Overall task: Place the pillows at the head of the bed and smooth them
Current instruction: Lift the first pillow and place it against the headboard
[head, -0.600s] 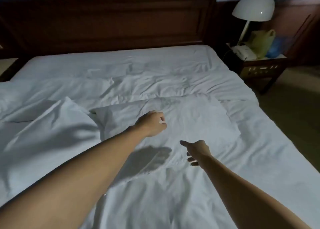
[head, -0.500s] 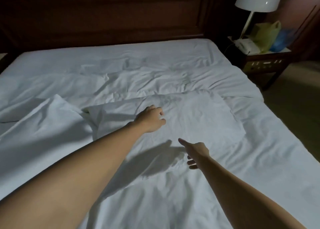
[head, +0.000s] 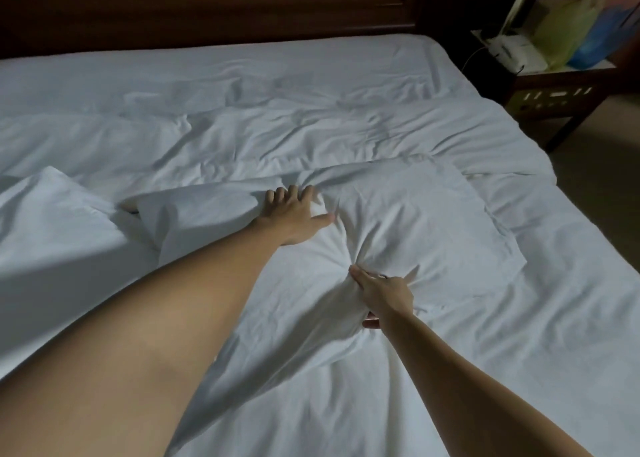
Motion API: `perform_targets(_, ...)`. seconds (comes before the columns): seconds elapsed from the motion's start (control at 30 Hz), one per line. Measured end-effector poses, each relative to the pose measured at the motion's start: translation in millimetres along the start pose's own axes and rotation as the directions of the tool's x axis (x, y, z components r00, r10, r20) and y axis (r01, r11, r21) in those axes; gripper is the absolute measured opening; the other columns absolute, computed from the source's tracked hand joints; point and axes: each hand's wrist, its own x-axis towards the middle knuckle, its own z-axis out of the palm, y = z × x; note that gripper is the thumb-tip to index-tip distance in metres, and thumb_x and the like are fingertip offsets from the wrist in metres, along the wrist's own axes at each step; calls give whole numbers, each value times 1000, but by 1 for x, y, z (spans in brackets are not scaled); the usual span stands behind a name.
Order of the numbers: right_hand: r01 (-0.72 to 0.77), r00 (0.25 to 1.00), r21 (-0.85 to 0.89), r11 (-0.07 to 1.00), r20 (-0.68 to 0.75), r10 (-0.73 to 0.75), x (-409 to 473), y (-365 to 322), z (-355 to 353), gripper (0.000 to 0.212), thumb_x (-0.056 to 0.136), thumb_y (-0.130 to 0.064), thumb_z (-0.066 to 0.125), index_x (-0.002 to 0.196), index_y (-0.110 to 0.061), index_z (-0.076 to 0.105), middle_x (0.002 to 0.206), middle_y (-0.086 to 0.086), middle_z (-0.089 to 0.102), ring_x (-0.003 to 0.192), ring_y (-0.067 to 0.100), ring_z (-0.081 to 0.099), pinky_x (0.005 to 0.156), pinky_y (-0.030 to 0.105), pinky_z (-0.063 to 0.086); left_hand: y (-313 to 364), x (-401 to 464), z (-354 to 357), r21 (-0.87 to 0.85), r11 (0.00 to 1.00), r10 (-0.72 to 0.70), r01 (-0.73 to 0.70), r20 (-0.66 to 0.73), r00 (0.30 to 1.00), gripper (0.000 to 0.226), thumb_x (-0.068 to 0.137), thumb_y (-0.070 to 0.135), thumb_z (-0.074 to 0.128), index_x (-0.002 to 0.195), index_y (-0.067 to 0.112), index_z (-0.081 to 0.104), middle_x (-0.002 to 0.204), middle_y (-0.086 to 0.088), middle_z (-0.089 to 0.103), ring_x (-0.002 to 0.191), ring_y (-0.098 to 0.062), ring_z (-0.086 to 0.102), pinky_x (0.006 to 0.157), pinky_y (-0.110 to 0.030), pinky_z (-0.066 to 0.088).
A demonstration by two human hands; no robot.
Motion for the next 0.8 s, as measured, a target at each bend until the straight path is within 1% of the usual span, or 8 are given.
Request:
perform_targets(0.1, 25, 999, -26, 999, -40, -26, 3, 0, 2, 56, 80, -54, 81, 106, -6, 66, 103, 11, 65, 67, 29, 66, 58, 44, 65, 2, 0, 8, 49, 999, 18, -17, -9, 1000, 84, 88, 78, 30, 145, 17, 34, 143, -14, 41, 130, -34, 36, 106, -47, 25)
perform_targets(0.2, 99, 989, -81, 992, -101, -107, 3, 7, 2, 43, 84, -49, 79, 92, -12, 59, 85, 5, 62, 56, 26, 63, 63, 48, 65, 9, -10, 9, 58, 997, 44, -40, -61, 997, 75, 90, 74, 36, 131, 12, 43, 137, -16, 52, 127, -34, 42, 103, -48, 26)
perform_targets(0.3, 164, 976, -87, 983, -131, -175, -3, 17, -1, 44, 81, -52, 76, 90, -10, 67, 84, 9, 70, 68, 35, 72, 73, 50, 64, 14, -27, 2, 75, 995, 81, -70, -149, 985, 69, 93, 71, 39, 123, 10, 48, 128, -18, 63, 121, -35, 52, 100, -49, 30)
perform_targets(0.43, 258, 954, -117, 959, -125, -272, -10, 30, -10, 65, 69, -70, 63, 88, -9, 71, 87, 15, 75, 80, 38, 73, 76, 45, 62, 22, -59, -25, 65, 990, 139, -126, -275, 951, 53, 100, 57, 41, 121, 9, 52, 121, -17, 68, 118, -35, 57, 99, -48, 31)
perform_targets(0.5, 322, 933, -106, 941, -134, -334, -40, 25, -25, 63, 75, -64, 64, 88, -3, 70, 87, 16, 74, 84, 38, 71, 75, 42, 59, 25, -84, -44, 55, 986, 164, -155, -331, 929, 48, 102, 52, 42, 121, 9, 53, 119, -18, 68, 115, -36, 59, 97, -46, 32)
perform_targets(0.63, 458, 858, -90, 884, -217, -466, -113, 16, -68, 40, 89, -37, 72, 96, 1, 62, 94, 17, 70, 93, 38, 65, 77, 41, 52, 34, -154, -83, -79, 980, 147, -183, -337, 930, 42, 103, 49, 39, 109, 9, 50, 104, -18, 70, 99, -39, 62, 85, -44, 38)
perform_targets(0.73, 557, 776, -156, 816, -252, -578, -169, 18, -112, 33, 89, -33, 72, 99, -3, 63, 94, 13, 70, 89, 35, 64, 74, 40, 51, 50, -222, -105, -214, 959, 108, -184, -324, 940, 40, 103, 49, 40, 95, 10, 42, 96, -19, 66, 90, -42, 61, 67, -41, 38)
perform_targets(0.8, 598, 732, -198, 777, -259, -630, -207, 25, -145, 29, 89, -32, 72, 95, -5, 62, 86, 8, 67, 82, 31, 60, 68, 37, 45, 69, -271, -113, -313, 932, 77, -181, -317, 945, 41, 103, 49, 40, 91, 11, 40, 95, -20, 64, 91, -43, 60, 67, -42, 42)
